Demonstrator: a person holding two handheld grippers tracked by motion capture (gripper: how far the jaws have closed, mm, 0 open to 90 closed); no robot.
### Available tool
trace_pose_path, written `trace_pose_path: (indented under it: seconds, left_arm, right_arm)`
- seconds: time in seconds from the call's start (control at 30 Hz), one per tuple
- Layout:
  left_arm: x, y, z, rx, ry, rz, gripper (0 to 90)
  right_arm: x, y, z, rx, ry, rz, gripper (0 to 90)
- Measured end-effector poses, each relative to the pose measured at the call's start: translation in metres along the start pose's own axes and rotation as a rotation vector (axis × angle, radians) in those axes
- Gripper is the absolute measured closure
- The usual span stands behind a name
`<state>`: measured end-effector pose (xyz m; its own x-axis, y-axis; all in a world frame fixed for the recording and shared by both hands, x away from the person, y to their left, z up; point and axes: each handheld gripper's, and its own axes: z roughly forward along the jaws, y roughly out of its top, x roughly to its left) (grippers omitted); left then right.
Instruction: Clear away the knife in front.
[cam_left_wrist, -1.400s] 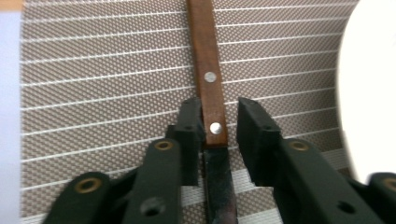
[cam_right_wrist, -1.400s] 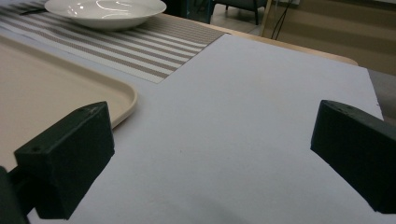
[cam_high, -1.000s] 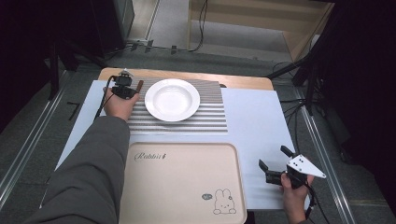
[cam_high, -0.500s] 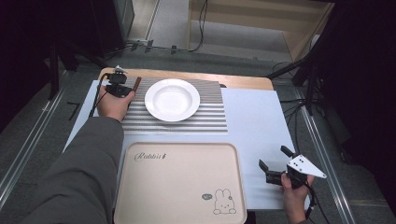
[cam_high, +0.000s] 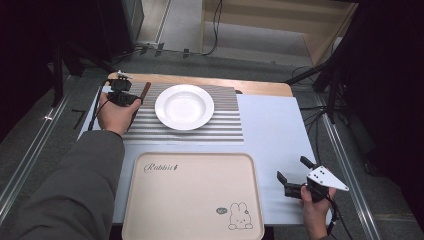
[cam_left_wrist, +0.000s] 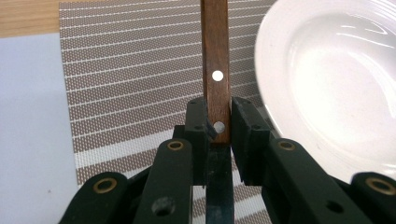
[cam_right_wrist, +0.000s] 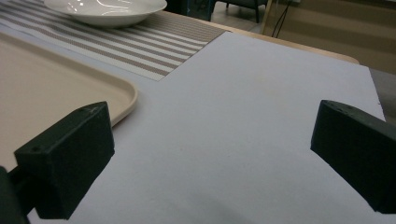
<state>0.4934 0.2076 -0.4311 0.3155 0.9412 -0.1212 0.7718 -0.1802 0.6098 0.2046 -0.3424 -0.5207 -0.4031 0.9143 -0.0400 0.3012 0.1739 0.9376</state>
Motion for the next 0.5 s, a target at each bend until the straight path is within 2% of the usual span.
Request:
trace_pose_path:
  seconds: [0.17,0.3,0.4,0.5]
  left_arm:
    - [-0.004,-0.003,-0.008,0.001,-0.017,0.009,76.8]
    - [-0.009,-0.006,-0.015,-0.003,-0.035,0.026,76.8]
    - [-0.016,-0.01,-0.022,-0.003,-0.044,0.053,76.8]
    - [-0.019,-0.014,-0.026,-0.01,-0.056,0.058,76.8]
  right_arm:
    - [0.0,0.0,0.0,0.0,0.0,-0.002,0.0]
    - [0.0,0.0,0.0,0.0,0.0,-0.002,0.0]
    - [0.0,0.0,0.0,0.0,0.001,-0.003,0.0]
    - [0.0,0.0,0.0,0.0,0.003,-0.004,0.0]
